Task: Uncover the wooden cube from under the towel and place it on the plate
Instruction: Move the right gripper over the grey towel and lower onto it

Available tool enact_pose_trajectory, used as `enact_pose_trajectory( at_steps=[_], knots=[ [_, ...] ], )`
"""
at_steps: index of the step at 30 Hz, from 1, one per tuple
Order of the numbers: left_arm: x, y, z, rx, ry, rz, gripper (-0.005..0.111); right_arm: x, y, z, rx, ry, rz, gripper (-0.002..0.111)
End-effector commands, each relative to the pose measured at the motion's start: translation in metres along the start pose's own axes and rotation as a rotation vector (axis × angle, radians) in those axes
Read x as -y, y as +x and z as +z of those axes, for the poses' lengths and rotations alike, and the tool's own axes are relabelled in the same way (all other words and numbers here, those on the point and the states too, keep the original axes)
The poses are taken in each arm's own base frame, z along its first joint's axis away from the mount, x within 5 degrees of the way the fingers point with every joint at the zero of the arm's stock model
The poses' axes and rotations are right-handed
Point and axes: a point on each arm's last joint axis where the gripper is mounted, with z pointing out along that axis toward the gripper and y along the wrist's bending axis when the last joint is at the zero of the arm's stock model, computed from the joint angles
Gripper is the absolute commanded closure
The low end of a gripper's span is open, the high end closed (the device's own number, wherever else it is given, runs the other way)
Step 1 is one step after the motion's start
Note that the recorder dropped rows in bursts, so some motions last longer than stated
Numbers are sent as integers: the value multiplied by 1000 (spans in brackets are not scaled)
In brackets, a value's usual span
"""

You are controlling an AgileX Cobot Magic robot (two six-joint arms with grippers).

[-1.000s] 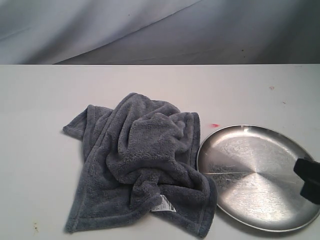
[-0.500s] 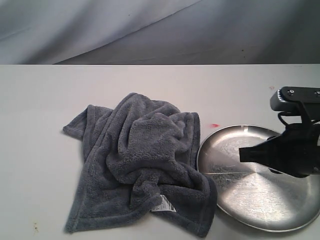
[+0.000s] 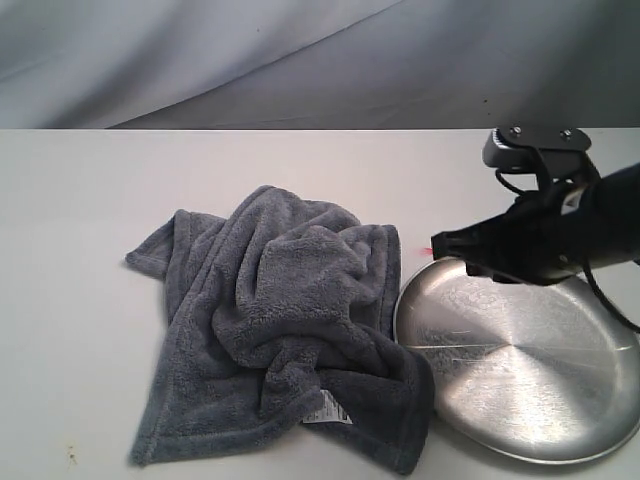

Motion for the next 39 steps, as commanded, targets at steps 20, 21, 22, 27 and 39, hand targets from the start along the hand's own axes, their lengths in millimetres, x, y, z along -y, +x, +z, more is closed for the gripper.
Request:
enact_pose_trajectory(
  at_steps=[20, 21, 22, 27, 39],
  knots=[
    [0, 1, 0, 3, 5, -4, 107, -45, -127, 85, -43, -89, -27, 108],
    [0, 1, 0, 3, 5, -4, 107, -52, -129, 88, -48, -99, -41, 108],
    [0, 1, 0, 3, 5, -4, 107, -60, -131, 90, -52, -110, -57, 108],
    [0, 1, 0, 3, 5, -4, 107, -104, -131, 92, -65, -166, -140, 108],
    [0, 1, 0, 3, 5, -4, 107, -181, -92, 82, -181, -256, -366, 108]
  ],
)
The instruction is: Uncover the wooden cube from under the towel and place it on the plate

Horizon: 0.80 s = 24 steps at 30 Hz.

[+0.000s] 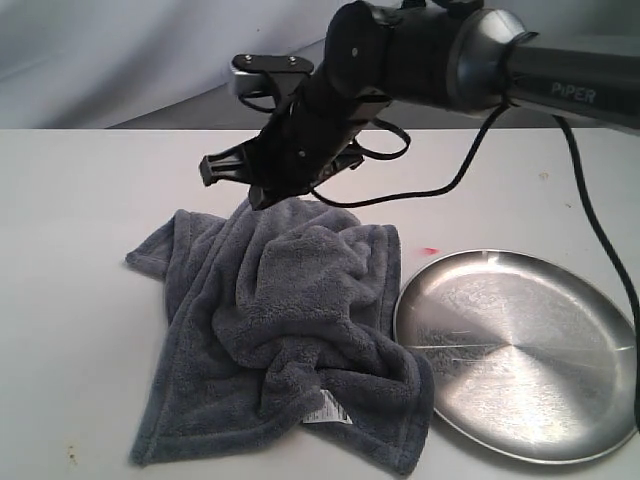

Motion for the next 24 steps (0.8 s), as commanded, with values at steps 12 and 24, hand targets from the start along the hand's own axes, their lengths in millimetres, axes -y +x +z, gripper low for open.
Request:
enact_pose_trajectory(
  at_steps=[12, 24],
  knots=[
    [0, 1, 0, 3, 5, -4, 107, -87, 56, 0, -327, 1, -379, 108],
    [0, 1, 0, 3, 5, -4, 107, -43, 162, -61, -292, 133, -277, 108]
  ],
)
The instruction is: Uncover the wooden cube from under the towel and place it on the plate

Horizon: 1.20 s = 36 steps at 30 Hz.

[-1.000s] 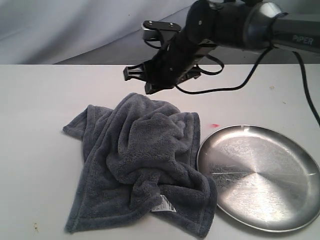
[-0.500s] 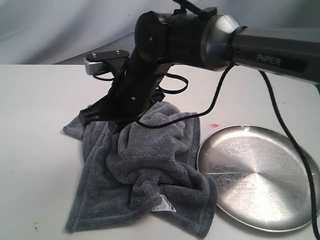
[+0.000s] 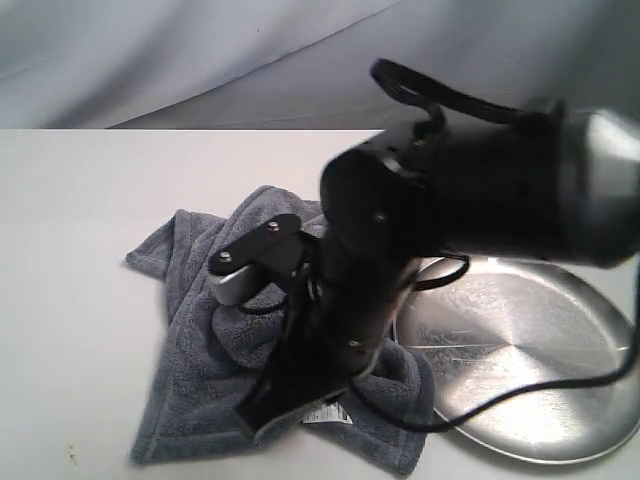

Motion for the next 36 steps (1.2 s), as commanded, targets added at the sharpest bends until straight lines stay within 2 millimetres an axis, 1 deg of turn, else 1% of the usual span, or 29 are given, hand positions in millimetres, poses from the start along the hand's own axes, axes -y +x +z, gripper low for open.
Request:
enact_pose_trajectory(
  at_steps=[1, 2, 4, 7, 9, 10, 11, 12, 14, 16, 17, 20, 22, 25, 27, 29, 30, 33, 34, 36],
  knots=[
    [0, 1, 0, 3, 5, -4, 107, 12, 37, -15, 61, 102, 60, 108],
    [0, 1, 0, 3, 5, -4, 107, 16, 48, -19, 71, 146, 85, 108],
    [0, 1, 0, 3, 5, -4, 107, 24, 61, -24, 94, 217, 121, 108],
    [0, 1, 0, 3, 5, -4, 107, 38, 74, -28, 111, 261, 167, 108],
    [0, 1, 0, 3, 5, -4, 107, 52, 83, -30, 121, 273, 217, 108],
    [0, 1, 0, 3, 5, -4, 107, 62, 88, -29, 121, 281, 256, 108],
    [0, 1, 0, 3, 5, -4, 107, 67, 90, -29, 120, 285, 273, 108],
    [0, 1, 0, 3, 5, -4, 107, 78, 93, -28, 124, 294, 314, 108],
    [0, 1, 0, 3, 5, -4, 107, 88, 93, -30, 141, 300, 349, 108],
    [0, 1, 0, 3, 5, -4, 107, 103, 93, -33, 182, 310, 402, 108],
    [0, 1, 0, 3, 5, -4, 107, 114, 94, -34, 212, 317, 451, 108],
    [0, 1, 0, 3, 5, -4, 107, 136, 95, -37, 274, 331, 544, 108],
    [0, 1, 0, 3, 5, -4, 107, 156, 96, -32, 305, 341, 610, 108],
    [0, 1, 0, 3, 5, -4, 107, 172, 93, -20, 334, 336, 655, 108],
    [0, 1, 0, 3, 5, -4, 107, 176, 85, -10, 384, 322, 655, 108],
    [0, 1, 0, 3, 5, -4, 107, 181, 76, -1, 464, 300, 675, 108],
    [0, 1, 0, 3, 5, -4, 107, 186, 67, 3, 479, 295, 685, 108],
    [0, 1, 0, 3, 5, -4, 107, 197, 47, 3, 475, 303, 689, 108],
    [0, 1, 0, 3, 5, -4, 107, 199, 44, 5, 455, 306, 694, 108],
    [0, 1, 0, 3, 5, -4, 107, 208, 29, 3, 448, 314, 699, 108]
  ],
)
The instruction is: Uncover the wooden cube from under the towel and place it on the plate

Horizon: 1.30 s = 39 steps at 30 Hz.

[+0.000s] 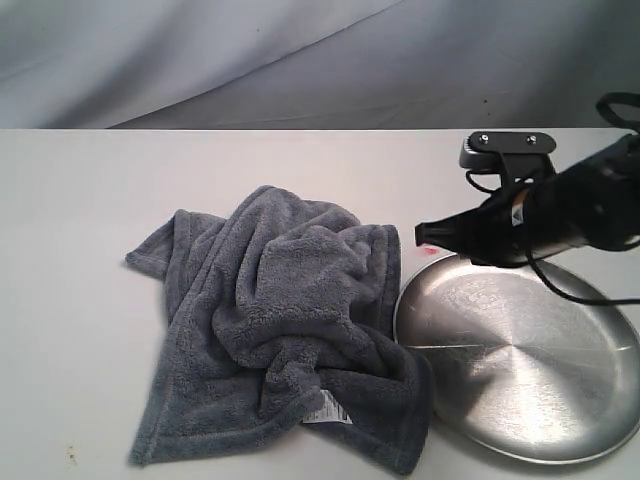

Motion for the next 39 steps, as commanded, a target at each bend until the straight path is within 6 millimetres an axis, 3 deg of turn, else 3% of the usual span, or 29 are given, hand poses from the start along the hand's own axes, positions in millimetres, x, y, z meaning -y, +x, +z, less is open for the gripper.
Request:
enact_pose_trajectory(
  at_steps=[1, 11, 20, 28, 39],
  knots=[
    [0, 1, 0, 3, 5, -4, 107, -6, -29, 14, -7, 19, 15, 108],
    [0, 1, 0, 3, 5, -4, 107, -32, -79, 26, -21, -74, 75, 108],
    [0, 1, 0, 3, 5, -4, 107, -96, -99, 18, 5, -198, -23, 108],
    [0, 1, 0, 3, 5, -4, 107, -157, -88, 10, -40, -271, -148, 108],
    [0, 1, 0, 3, 5, -4, 107, -207, -42, -7, -193, -324, -362, 108]
  ],
)
